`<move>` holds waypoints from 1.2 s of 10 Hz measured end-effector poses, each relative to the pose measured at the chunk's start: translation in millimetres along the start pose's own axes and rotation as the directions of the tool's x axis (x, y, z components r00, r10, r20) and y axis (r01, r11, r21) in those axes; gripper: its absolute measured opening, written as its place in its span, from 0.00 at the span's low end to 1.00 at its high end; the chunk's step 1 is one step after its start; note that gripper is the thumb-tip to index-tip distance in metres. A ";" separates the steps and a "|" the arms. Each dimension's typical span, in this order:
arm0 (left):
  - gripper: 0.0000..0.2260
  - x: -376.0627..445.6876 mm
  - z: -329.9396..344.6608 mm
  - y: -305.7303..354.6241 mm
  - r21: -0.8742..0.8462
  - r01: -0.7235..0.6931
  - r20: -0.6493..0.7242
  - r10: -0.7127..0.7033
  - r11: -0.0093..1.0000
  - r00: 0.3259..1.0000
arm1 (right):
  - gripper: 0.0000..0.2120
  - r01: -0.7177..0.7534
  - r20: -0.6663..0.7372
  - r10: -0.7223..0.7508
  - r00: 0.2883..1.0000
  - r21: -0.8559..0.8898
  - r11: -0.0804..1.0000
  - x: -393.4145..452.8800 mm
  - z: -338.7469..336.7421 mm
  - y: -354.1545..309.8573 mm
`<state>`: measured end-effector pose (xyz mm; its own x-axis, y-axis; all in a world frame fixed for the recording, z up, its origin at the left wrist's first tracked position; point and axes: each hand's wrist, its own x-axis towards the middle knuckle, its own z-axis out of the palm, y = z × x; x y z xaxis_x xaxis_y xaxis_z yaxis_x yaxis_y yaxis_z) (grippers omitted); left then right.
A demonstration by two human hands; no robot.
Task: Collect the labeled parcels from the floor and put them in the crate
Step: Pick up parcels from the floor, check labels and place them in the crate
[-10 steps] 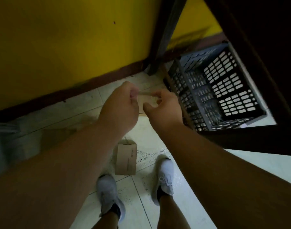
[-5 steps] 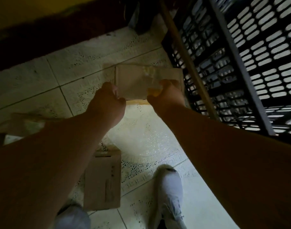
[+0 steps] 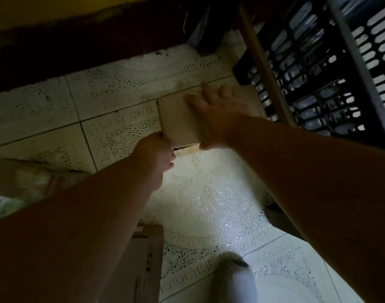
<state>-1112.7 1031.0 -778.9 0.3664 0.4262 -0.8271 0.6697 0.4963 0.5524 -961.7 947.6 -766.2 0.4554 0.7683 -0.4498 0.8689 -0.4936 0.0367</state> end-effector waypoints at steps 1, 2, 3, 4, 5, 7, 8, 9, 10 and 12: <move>0.14 -2.0 -6.6 12.3 -0.022 -0.041 -0.142 0.037 0.999 0.989 | 0.60 0.021 0.033 -0.018 0.999 -0.088 0.996 15.1 -13.6 -6.3; 0.23 -13.9 -24.4 17.8 0.255 -0.088 -0.121 0.123 0.963 0.985 | 0.57 -0.101 0.059 0.102 0.993 -0.017 0.995 7.0 -24.5 -14.7; 0.26 -46.7 -43.0 25.8 0.767 -0.053 -0.159 0.269 0.640 0.950 | 0.53 -0.294 0.132 0.265 0.955 0.531 0.795 -18.7 -52.6 -26.6; 0.23 -92.2 -64.7 35.1 -0.285 0.020 -0.132 -0.060 0.958 0.989 | 0.46 -0.338 0.270 0.279 0.922 0.911 0.235 -57.3 -92.6 -45.1; 0.32 -153.4 -94.5 55.8 -0.460 0.064 0.174 0.018 0.886 0.985 | 0.44 -0.296 0.311 0.227 0.923 0.950 -0.097 -92.9 -139.6 -65.3; 0.33 -290.9 -171.1 154.2 -0.460 -0.028 0.365 0.218 0.887 0.905 | 0.32 -0.206 0.265 0.147 0.953 0.922 -0.327 -176.1 -296.7 -105.5; 0.31 -377.6 -195.8 204.4 -0.356 -0.142 0.279 0.250 0.923 0.927 | 0.26 -0.132 0.237 0.183 0.954 0.882 -0.453 -234.6 -386.3 -129.7; 0.36 -478.1 -214.0 245.8 -0.053 -0.304 0.014 0.305 0.951 0.952 | 0.23 -0.116 0.263 0.199 0.944 0.828 -0.548 -305.9 -468.0 -154.0; 0.21 -572.8 -226.1 276.2 0.018 -0.379 -0.231 0.372 0.925 0.899 | 0.24 -0.063 0.177 0.346 0.921 0.946 -0.319 -368.7 -530.8 -170.6; 0.17 -689.9 -238.1 311.0 0.107 -0.623 -0.269 0.626 0.775 0.732 | 0.20 0.131 -0.092 0.570 0.817 0.991 -0.027 -432.4 -616.7 -182.1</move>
<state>-1311.0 1071.4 -11.8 0.5135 0.8262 -0.2317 0.3597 0.0379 0.9323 -1197.3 956.5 -28.0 0.8847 0.3840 -0.2642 -0.1562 -0.2897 -0.9443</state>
